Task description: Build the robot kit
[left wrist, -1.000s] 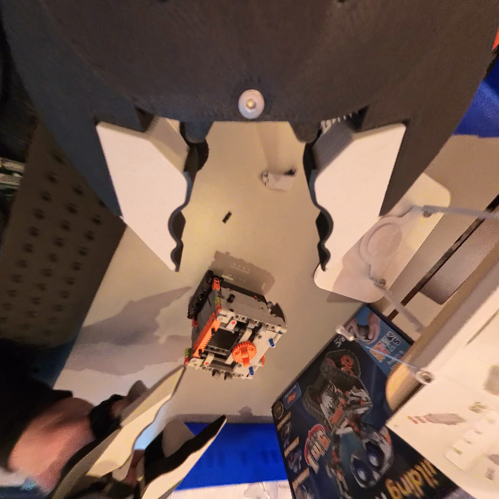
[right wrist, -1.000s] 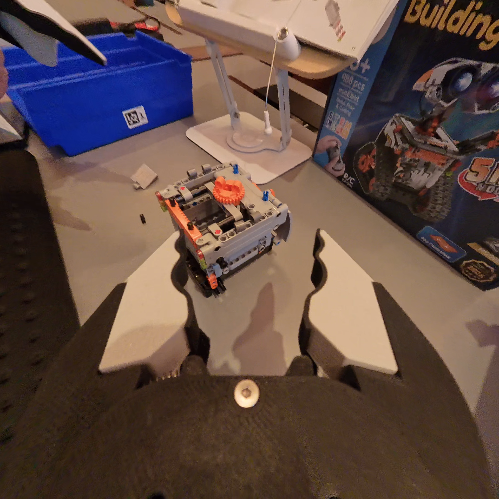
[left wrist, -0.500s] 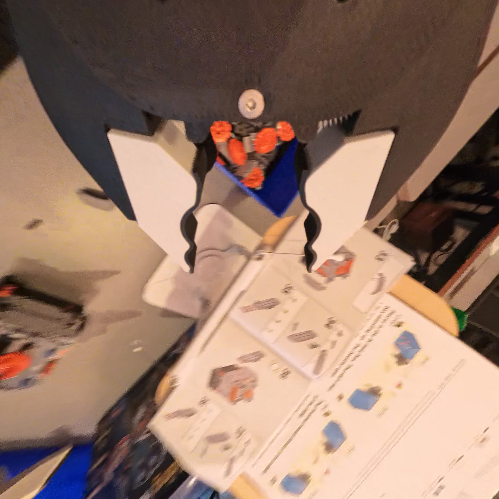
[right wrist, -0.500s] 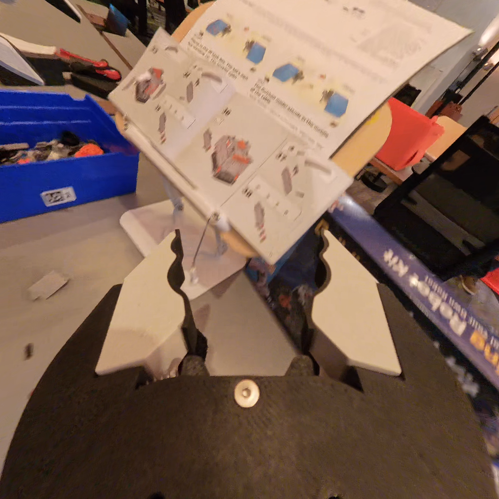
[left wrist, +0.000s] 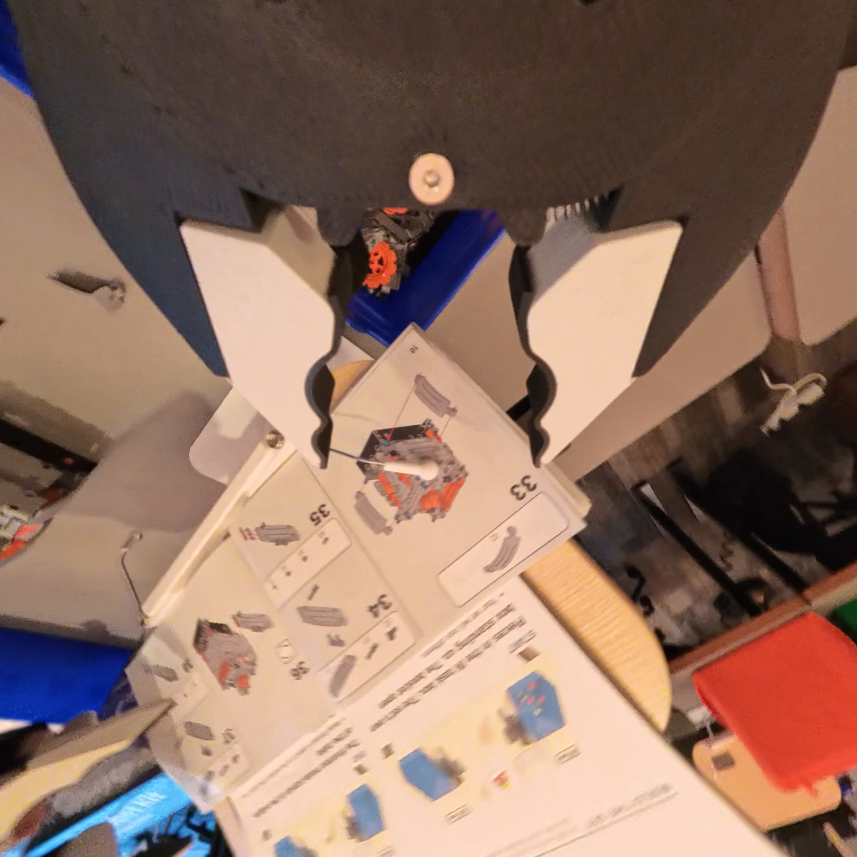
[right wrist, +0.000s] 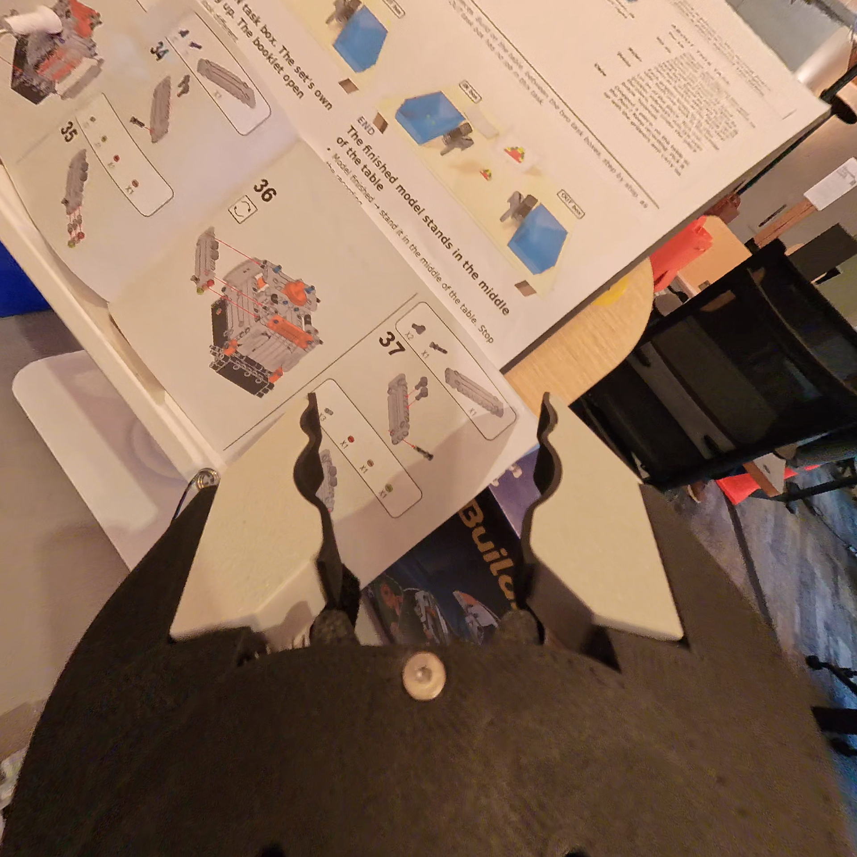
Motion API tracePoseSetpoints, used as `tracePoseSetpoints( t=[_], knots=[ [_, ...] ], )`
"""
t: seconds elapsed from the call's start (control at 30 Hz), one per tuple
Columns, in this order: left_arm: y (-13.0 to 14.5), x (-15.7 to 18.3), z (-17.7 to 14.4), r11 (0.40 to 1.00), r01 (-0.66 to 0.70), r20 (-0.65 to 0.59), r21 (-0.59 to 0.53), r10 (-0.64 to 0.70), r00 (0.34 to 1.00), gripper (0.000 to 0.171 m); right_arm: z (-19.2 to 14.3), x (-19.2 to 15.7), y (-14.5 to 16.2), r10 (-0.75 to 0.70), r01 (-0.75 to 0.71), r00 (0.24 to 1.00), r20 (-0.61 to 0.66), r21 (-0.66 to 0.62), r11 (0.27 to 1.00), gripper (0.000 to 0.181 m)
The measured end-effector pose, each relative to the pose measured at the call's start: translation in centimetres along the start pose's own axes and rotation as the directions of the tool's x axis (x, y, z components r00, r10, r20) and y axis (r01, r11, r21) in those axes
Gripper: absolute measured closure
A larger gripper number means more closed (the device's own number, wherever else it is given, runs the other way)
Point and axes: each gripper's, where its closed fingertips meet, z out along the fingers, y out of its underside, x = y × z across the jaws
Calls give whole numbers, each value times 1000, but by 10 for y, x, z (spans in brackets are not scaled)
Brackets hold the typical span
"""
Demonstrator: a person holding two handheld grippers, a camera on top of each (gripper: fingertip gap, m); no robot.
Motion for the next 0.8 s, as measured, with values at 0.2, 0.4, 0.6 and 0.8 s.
tracePoseSetpoints(
  t=[0.2, 0.4, 0.6, 0.8],
  knots=[
    [4, 27, 8, 919, -388, -41, -64, 386, 921, 102, 1, -1, 7, 22, -21, 1000, 19, -30, 999, 101],
    [24, 35, 22, 834, -537, -97, -125, 528, 843, 116, 7, -5, 14, -5, 6, 1000, 15, -56, 998, 103],
    [24, 30, 18, 807, -577, -89, -124, 570, 817, 134, 7, -1, 13, 11, -10, 1000, 17, -37, 999, 112],
    [34, 38, 8, 773, -619, -108, -137, 610, 785, 171, 6, 1, 13, 21, -21, 999, 32, -24, 1000, 115]
  ],
)
